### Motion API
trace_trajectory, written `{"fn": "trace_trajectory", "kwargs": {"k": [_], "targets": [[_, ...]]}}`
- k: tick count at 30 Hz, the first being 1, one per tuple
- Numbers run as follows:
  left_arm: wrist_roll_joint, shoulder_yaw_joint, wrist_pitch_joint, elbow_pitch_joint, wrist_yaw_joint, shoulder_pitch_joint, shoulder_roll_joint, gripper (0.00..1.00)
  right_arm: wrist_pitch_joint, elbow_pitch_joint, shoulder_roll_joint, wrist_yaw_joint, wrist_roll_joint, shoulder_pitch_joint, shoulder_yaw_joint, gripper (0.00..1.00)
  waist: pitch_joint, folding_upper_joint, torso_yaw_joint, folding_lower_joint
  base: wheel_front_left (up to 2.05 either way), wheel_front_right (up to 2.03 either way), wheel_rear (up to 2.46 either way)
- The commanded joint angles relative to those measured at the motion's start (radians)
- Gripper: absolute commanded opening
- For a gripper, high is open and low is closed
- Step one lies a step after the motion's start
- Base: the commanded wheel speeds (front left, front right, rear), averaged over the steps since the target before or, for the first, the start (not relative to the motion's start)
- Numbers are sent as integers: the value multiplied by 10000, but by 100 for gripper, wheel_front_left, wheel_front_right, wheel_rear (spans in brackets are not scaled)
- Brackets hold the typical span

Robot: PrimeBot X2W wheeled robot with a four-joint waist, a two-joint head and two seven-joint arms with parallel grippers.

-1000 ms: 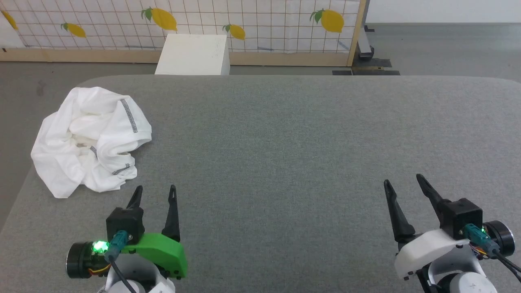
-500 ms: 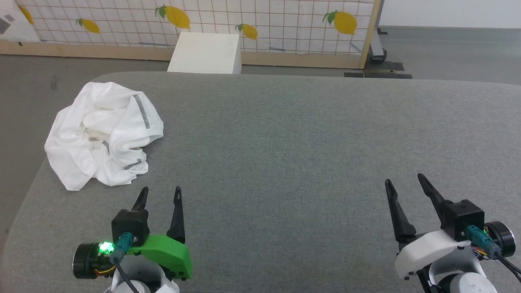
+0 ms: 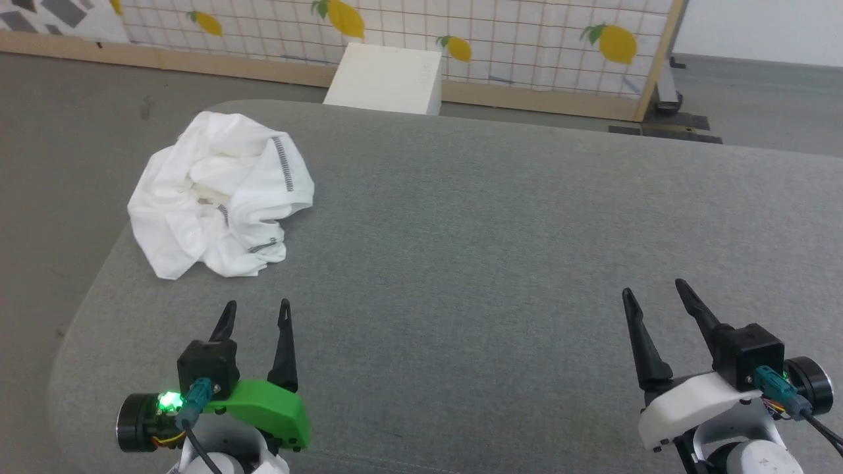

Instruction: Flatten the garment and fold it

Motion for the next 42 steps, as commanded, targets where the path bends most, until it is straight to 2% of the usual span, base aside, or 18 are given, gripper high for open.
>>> {"fn": "trace_trajectory", "kwargs": {"k": [1, 17, 42], "targets": [[-175, -32, -108, 56, 59, -167, 70, 100, -97, 41, 9, -5, 24, -143, 14, 100, -8, 0, 329, 0, 0, 0, 0], [-418, -100, -436, 199, 251, -159, 146, 100, -310, 121, 13, -8, 55, -234, 43, 100, 23, 0, 1735, 0, -2, -2, -2], [-772, -202, -950, 373, 639, -106, 161, 100, -654, 251, 18, -11, 67, -391, 95, 100, 75, 0, 2923, 0, -2, -2, -2]]}}
